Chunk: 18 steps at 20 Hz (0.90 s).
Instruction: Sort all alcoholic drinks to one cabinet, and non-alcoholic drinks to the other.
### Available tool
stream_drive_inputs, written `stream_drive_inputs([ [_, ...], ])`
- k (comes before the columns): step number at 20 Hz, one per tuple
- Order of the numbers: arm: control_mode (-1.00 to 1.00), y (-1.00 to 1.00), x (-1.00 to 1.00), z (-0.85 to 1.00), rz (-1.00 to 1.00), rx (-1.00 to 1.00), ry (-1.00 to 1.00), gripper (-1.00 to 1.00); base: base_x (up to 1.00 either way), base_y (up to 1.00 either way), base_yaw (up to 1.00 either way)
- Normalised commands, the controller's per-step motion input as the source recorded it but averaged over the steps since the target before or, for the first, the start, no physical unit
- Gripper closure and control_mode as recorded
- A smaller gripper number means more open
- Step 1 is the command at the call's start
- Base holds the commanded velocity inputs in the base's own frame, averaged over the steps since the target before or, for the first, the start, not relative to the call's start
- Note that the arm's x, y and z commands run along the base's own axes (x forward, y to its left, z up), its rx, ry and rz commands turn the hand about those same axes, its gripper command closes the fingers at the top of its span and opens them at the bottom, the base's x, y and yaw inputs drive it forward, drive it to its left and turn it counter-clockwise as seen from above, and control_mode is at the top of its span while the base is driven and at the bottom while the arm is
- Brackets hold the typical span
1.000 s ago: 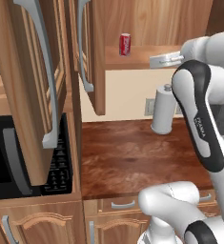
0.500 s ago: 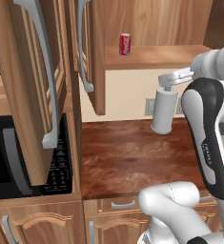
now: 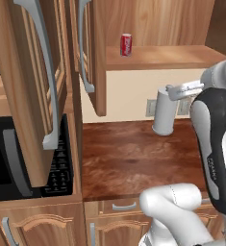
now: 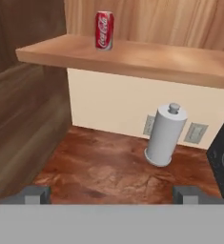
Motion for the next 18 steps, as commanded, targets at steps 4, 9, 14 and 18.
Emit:
stream_drive_inputs([
  [4,-1.0,0.0,-0.37,0.04,-0.13,0.03,0.32,-1.0,0.0,0.0,0.0],
  [9,-1.0,-0.07,-0.79,0.02,-0.11,0.06,0.21,-1.0,0.0,0.0,0.0],
  [14,-1.0,-0.11,-0.81,-0.01,-0.09,0.02,0.01,-1.0,0.0,0.0,0.0],
  [18,-1.0,0.0,-0.39,-0.01,-0.03,0.0,0.0,-1.0,0.0,0.0,0.0],
])
